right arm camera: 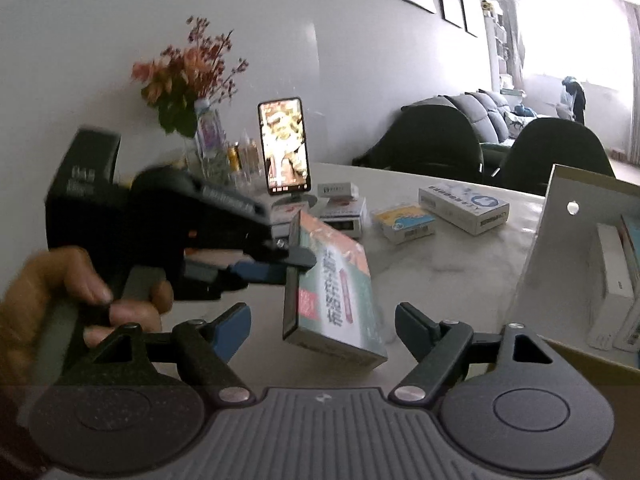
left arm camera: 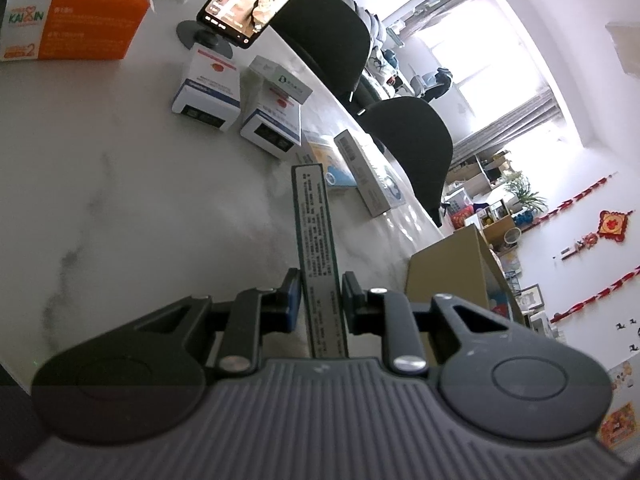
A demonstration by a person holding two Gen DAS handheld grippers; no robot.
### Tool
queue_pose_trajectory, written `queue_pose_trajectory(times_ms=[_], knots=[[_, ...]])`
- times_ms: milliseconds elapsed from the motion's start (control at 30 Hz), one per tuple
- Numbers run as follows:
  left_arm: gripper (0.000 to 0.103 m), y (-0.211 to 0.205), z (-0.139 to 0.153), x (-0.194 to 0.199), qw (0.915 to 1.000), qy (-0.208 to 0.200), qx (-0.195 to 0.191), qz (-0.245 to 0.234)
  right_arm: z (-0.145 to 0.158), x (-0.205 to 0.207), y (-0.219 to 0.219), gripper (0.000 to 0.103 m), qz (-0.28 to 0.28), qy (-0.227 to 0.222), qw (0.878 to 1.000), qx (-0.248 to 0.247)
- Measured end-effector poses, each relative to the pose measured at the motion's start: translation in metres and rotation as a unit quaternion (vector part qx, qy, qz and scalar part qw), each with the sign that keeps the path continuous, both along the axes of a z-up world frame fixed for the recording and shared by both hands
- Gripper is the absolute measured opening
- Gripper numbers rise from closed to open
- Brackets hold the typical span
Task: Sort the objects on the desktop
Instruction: 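Tilt the left tool and stand the medicine box on its end, then close the right tool on the medicine box while the left tool holds it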
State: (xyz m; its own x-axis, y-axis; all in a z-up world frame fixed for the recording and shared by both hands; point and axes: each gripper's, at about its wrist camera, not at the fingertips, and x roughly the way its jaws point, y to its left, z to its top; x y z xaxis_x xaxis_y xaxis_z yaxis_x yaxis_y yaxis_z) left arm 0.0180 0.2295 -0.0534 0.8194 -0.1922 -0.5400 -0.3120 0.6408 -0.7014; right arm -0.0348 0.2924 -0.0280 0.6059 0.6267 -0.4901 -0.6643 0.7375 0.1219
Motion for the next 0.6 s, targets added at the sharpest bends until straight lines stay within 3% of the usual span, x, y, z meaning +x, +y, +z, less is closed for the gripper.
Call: queue_pose_trajectory(times_ms=[67,167,433,600], knots=[[0.020,-0.001,0.000,0.000,1.0000,0.000,0.000,-0.002,-0.004,-0.002,0.006,0.080,0.006,-0.011,1.000,-0.014],[0.020,-0.002,-0.001,0.000,1.0000,0.000,-0.001,-0.005,-0.016,0.003,0.014,0.068,0.011,-0.008,0.999,-0.031],[0.020,-0.005,-0.001,0.000,0.9999,0.002,-0.004,-0.009,-0.036,0.010,0.029,0.063,0.016,-0.015,0.998,-0.056],[0.020,-0.008,0.001,-0.002,0.9999,0.002,0.004,-0.011,-0.040,0.010,0.034,0.054,0.019,-0.022,0.998,-0.057]])
